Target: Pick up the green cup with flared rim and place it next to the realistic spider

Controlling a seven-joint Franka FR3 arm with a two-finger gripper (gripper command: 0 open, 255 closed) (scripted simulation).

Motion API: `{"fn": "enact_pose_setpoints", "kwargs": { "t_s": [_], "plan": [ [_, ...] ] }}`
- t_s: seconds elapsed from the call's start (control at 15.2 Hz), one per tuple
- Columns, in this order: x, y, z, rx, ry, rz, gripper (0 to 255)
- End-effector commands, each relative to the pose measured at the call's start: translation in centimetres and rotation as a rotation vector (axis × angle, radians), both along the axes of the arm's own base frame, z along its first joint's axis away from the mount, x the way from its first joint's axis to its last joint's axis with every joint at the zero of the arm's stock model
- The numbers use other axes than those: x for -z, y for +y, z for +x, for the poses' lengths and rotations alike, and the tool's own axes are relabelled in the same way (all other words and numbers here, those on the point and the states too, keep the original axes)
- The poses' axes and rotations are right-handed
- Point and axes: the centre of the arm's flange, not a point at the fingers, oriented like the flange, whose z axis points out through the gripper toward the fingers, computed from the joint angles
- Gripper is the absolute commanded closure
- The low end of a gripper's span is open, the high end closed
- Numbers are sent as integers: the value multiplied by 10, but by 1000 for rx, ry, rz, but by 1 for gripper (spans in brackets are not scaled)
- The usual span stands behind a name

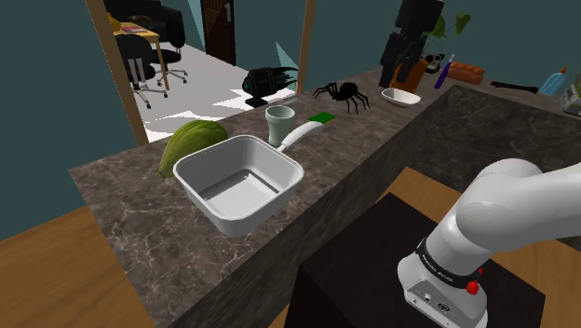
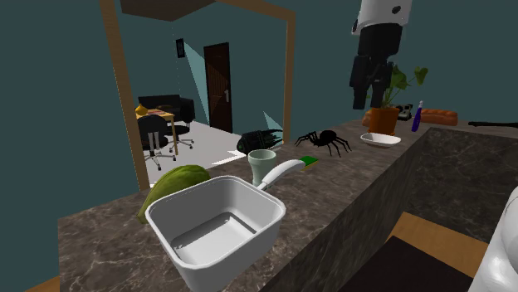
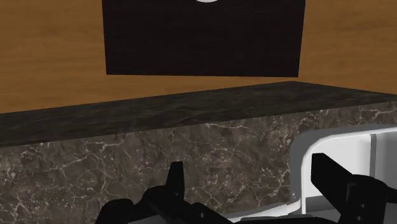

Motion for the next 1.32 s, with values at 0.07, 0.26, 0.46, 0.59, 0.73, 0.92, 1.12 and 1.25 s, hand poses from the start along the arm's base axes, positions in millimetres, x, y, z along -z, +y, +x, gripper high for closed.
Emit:
{"fn": "enact_pose_setpoints", "kwargs": {
  "t_s": [0.07, 0.26, 0.46, 0.59, 0.73, 0.92, 1.12, 1.25],
  "plan": [
    [6, 4, 11, -1, -1, -6, 0],
    [26, 15, 44, -5, -6, -24, 0],
    [45, 26, 76, -9, -10, -43, 0],
    [58, 33, 98, -11, -12, -55, 0],
    [71, 41, 120, -14, -15, -67, 0],
    [91, 51, 153, -18, -19, -85, 0],
    [111, 61, 186, -22, -23, -103, 0],
    [124, 68, 208, -24, -26, -116, 0]
  ]
}}
